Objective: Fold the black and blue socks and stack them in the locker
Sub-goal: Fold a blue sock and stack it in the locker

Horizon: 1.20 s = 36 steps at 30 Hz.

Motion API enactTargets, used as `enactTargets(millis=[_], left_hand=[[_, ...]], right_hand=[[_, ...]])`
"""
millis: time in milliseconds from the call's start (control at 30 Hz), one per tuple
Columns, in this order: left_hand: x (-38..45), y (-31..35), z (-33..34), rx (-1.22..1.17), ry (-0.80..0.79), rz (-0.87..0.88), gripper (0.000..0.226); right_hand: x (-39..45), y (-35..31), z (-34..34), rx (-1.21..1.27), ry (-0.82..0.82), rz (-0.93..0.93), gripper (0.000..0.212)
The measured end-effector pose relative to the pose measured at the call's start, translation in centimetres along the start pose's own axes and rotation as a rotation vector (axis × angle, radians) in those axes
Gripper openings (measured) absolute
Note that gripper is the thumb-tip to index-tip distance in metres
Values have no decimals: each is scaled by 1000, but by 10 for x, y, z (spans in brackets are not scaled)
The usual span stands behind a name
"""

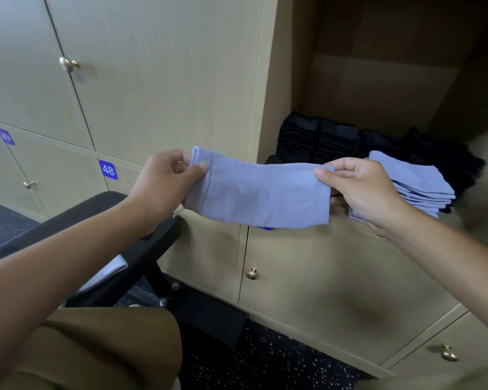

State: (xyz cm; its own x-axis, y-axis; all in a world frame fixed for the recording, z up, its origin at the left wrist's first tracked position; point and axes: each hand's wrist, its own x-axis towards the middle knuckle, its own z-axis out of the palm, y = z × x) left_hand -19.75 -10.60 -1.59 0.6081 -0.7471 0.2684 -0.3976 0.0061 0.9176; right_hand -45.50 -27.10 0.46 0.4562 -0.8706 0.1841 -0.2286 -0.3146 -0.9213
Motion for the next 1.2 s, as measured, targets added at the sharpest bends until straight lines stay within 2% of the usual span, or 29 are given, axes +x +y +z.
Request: enactTargets(millis=[133, 333, 500, 733, 833, 900, 967, 1000, 1100, 1200], left_hand=[[-13, 13, 16, 87, -5, 50, 21], [-28, 25, 46, 19, -142, 52, 24], [-31, 34, 62, -44, -240, 8, 23], [-29, 41, 72, -158, -272, -94, 20], [-30, 46, 76, -215, -272, -123, 21], [-31, 49, 78, -265, -275, -154, 26], [-31, 53, 80, -299, -294, -157, 29], [-31, 54, 82, -310, -308, -149, 30], [-29, 60, 84, -358, -319, -155, 36], [-23, 63, 87, -345, -307, -160, 36]], right_hand=[[-8, -13, 13, 35, -18, 26, 10], [-20, -29, 37, 46, -80, 28, 8], [-21, -37, 47, 41, -107, 20, 8], [-21, -39, 43, 10, -101, 26, 10], [-22, -42, 39, -3, -194, 66, 23], [-22, -40, 36, -89, -285, 65, 42], [-20, -37, 33, -128, -303, 30, 58], [-20, -37, 31, -113, -300, 22, 56], [-19, -34, 22, -37, -295, 44, 29], [-16, -32, 10, 0, -257, 30, 29]])
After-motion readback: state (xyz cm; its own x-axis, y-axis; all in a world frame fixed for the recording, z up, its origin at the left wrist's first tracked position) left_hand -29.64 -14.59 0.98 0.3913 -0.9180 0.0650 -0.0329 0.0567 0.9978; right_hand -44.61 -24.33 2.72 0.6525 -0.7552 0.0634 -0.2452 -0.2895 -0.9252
